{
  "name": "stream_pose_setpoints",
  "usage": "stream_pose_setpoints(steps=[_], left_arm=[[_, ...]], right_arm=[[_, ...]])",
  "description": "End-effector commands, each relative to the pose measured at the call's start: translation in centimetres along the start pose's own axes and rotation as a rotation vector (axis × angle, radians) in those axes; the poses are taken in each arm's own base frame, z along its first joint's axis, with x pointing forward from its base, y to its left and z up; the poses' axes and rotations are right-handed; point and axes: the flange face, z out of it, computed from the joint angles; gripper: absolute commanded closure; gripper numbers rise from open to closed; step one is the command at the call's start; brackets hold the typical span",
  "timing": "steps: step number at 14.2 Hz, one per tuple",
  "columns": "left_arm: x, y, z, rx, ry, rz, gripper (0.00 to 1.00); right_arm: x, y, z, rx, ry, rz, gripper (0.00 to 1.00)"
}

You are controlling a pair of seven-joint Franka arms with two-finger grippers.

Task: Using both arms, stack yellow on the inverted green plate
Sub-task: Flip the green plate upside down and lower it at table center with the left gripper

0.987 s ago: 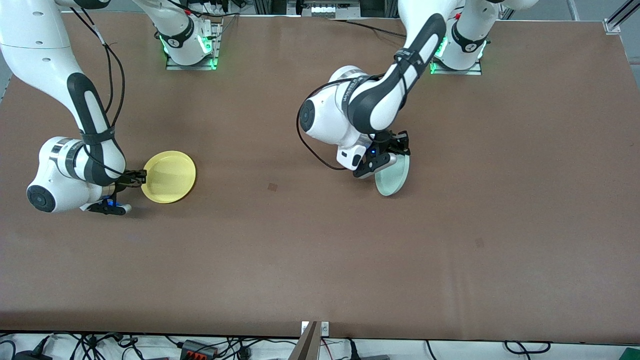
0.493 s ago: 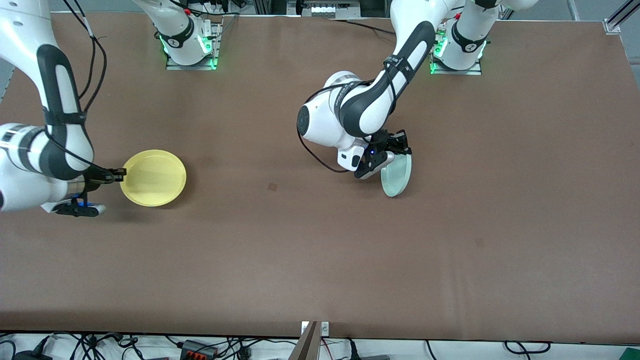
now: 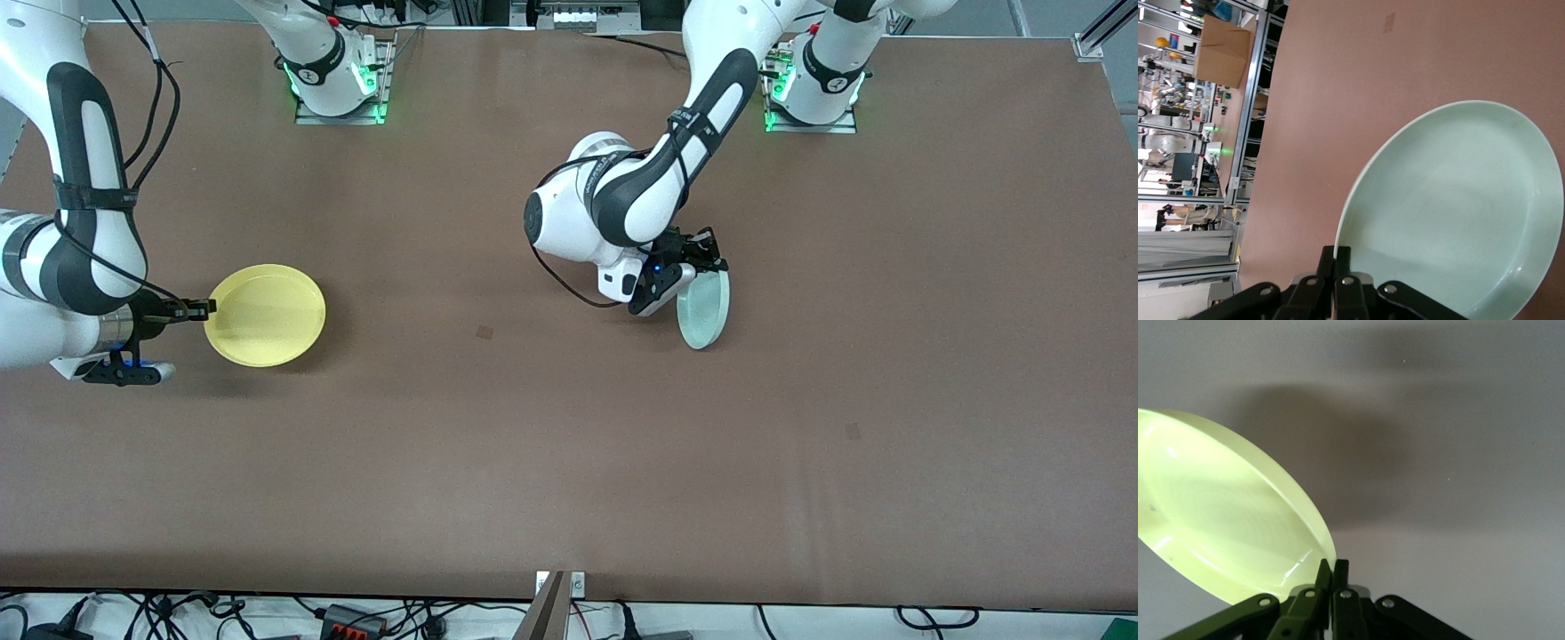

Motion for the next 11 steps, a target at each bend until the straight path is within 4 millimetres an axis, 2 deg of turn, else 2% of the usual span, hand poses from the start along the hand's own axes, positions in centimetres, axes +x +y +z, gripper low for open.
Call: stream_pose_setpoints(steps=[1,2,3,4,5,7,11], left_arm=[[-1.1,2.8,-0.2,-0.028,0.032,-0.024,0.99],[-1.0,2.8,-0.5,-0.039,0.035,-0.024,0.93],[-1.2,2.8,-0.8,-0.046,0.038,-0.024,0.70],[-1.3,2.8,-1.1,-0.051,0.042,-0.019,0.53],[-1.4,2.7,-1.3,-0.058,0.036,-0.017,0.46],[-1.3,2.3,-2.5,-0.095,0.007,-0.016,0.39],[-1.4,2.3,-4.8,-0.210,-0.036,-0.030,0.34]], right_arm=[[-0.3,1.0,-0.5,0.025,0.003,-0.029,1.00],[-0.3,1.0,-0.5,0.020,0.002,-0.037,1.00],[-0.3,1.1,-0.5,0.020,0.002,-0.036,1.00],[-0.3,1.1,-0.6,0.023,0.005,-0.035,1.00],[-0.3,1.0,-0.6,0.027,0.007,-0.035,1.00],[-0.3,1.0,-0.6,0.034,0.007,-0.028,1.00],[-0.3,1.0,-0.6,0.034,0.007,-0.028,1.00]])
